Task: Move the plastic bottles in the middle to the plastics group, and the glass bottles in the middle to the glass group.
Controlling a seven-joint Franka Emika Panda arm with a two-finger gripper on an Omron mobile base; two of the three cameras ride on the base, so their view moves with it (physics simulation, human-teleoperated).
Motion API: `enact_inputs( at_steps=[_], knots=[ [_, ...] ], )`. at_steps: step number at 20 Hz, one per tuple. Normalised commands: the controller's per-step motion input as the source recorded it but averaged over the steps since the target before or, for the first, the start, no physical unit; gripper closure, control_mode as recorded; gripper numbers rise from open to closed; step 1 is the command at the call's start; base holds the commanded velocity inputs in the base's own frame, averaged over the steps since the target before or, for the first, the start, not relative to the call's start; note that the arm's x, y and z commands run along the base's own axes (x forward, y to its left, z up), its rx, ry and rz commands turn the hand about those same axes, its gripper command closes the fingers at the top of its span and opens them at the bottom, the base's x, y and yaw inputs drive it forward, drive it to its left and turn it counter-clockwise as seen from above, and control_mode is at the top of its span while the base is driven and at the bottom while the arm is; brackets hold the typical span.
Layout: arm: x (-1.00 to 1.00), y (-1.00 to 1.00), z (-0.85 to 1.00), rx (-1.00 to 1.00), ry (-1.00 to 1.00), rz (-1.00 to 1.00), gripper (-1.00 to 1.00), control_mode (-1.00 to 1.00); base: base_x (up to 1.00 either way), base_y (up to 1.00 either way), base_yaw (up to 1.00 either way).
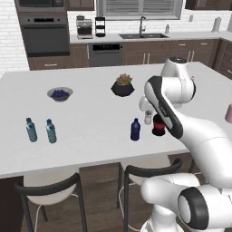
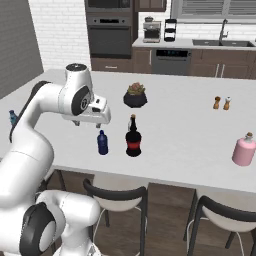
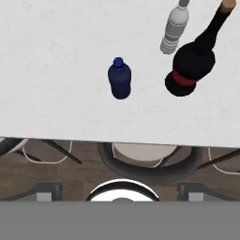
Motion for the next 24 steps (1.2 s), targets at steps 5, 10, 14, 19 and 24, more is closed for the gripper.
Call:
enact_inputs(
  at_steps=[5,10,14,19,24],
  knots=[
    [0.54,0.03,-0.47,0.0,-0.02,0.0,-1.0,-1.0,0.0,0.0,0.0],
    [0.8,0.06,-0.33,0.0,0.01,0.0,-1.0,-1.0,0.0,0.0,0.0],
    [0.8,0.11,-0.35,0.0,0.01,0.0,-1.0,-1.0,0.0,0.0,0.0],
    [0.55,0.15,-0.43,0.0,0.03,0.0,-1.0,-1.0,0.0,0.0,0.0],
    [0.59,0.04,-0.43,0.0,0.07,0.0,-1.0,-1.0,0.0,0.0,0.0]
  ],
)
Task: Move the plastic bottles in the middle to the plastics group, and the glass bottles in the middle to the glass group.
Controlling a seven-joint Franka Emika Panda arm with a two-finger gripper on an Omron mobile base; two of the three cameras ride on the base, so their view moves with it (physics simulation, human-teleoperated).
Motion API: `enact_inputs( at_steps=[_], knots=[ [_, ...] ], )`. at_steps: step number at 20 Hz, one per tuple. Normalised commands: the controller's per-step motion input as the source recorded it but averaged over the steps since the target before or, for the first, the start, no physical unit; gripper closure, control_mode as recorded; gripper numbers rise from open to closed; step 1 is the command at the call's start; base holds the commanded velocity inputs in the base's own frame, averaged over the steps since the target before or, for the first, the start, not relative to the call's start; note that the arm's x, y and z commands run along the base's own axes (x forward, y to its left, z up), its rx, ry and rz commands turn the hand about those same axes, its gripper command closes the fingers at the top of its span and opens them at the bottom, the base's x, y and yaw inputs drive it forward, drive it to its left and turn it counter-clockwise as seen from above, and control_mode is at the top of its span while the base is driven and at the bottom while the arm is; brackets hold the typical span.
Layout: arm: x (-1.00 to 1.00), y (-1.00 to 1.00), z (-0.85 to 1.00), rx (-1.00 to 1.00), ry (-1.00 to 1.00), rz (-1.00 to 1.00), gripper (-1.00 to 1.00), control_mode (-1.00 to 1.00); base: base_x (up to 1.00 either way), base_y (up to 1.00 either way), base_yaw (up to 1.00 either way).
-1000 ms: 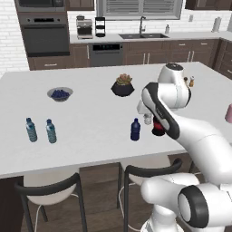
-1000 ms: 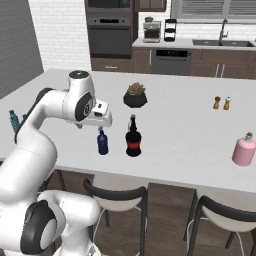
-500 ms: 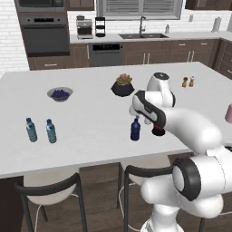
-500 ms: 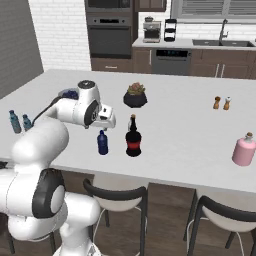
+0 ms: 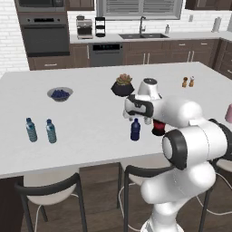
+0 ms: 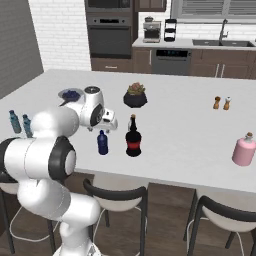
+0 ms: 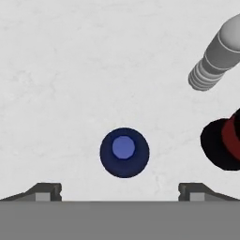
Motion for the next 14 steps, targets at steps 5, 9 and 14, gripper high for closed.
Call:
enact_inputs(
  at_steps=[5,9,14],
  knots=[
    [0.14,-0.02,-0.37,0.0,0.06,0.0,-1.0,-1.0,0.0,0.0,0.0],
    [0.19,0.0,-0.41,0.0,0.01,0.0,-1.0,-1.0,0.0,0.0,0.0],
    [0.19,0.0,-0.32,0.0,0.0,0.02,-1.0,-1.0,0.0,0.0,0.0]
  ],
)
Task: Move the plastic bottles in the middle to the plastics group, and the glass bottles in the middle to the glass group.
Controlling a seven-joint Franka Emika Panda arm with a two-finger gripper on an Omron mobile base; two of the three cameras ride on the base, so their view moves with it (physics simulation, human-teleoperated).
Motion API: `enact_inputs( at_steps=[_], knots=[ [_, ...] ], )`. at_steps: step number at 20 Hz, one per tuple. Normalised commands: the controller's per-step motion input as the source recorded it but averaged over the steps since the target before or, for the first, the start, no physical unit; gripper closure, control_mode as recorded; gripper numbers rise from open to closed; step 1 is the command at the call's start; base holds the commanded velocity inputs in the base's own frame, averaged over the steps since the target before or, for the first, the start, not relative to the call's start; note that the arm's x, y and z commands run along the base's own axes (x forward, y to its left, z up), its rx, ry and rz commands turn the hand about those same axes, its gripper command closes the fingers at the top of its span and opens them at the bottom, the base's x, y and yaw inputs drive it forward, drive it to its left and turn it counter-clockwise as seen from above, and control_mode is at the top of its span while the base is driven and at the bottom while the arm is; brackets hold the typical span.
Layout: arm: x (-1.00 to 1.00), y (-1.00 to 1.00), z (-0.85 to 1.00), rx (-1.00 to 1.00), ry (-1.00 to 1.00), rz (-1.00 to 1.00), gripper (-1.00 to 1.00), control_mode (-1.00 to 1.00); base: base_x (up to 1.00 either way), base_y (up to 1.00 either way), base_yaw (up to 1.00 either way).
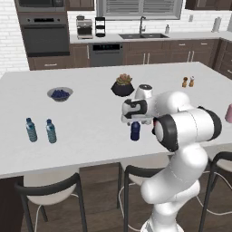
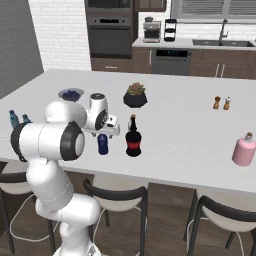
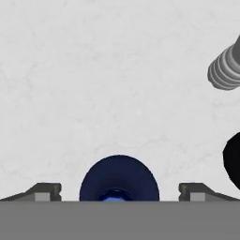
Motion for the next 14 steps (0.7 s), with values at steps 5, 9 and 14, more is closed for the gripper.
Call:
enact_inputs(
  at_steps=[5,9,14],
  knots=[
    [0.08,0.0,-0.35,-0.04,-0.03,0.01,-1.0,-1.0,0.0,0.0,0.0],
    [-0.05,0.0,-0.37,-0.05,-0.01,0.01,1.0,-1.0,0.0,0.0,0.0],
    [-0.31,-0.03,-0.36,0.0,0.01,0.01,1.0,-1.0,0.0,0.0,0.0]
  ],
)
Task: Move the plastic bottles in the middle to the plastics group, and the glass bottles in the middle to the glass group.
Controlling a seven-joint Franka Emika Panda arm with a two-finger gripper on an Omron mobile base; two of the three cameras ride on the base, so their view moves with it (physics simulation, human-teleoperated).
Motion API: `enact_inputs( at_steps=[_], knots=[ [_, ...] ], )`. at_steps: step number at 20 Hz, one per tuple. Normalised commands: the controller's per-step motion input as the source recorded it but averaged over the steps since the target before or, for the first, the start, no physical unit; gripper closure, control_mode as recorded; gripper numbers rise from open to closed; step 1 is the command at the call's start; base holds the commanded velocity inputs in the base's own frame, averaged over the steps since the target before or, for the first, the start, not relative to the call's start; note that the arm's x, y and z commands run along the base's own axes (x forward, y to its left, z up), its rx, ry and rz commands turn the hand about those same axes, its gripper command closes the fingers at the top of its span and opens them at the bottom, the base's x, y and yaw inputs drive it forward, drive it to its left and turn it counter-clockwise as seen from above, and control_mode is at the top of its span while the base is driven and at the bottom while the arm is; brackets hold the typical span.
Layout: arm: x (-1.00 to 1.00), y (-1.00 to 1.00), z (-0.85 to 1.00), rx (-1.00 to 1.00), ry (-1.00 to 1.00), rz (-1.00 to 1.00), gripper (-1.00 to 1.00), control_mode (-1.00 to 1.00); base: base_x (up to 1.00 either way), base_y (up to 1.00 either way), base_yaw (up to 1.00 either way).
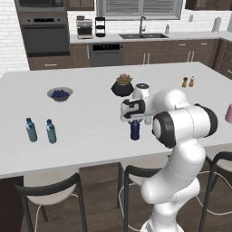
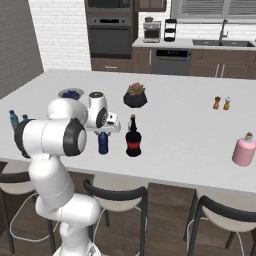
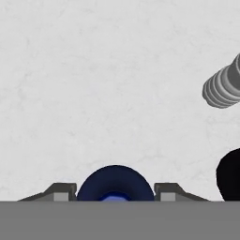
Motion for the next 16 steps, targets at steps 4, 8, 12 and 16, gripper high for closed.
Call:
enact_inputs(
  at_steps=[4,8,12,16],
  knots=[
    [-0.43,-0.03,-0.05,0.01,0.0,0.0,1.0,-1.0,0.0,0.0,0.0],
    [-0.61,0.0,0.11,0.14,-0.04,0.03,1.0,-1.0,0.0,0.0,0.0],
    [-0.66,0.28,0.17,0.16,-0.08,0.1,1.0,-1.0,0.0,0.0,0.0],
    [-0.41,0.56,0.18,0.08,-0.13,0.14,1.0,-1.0,0.0,0.0,0.0]
  ],
)
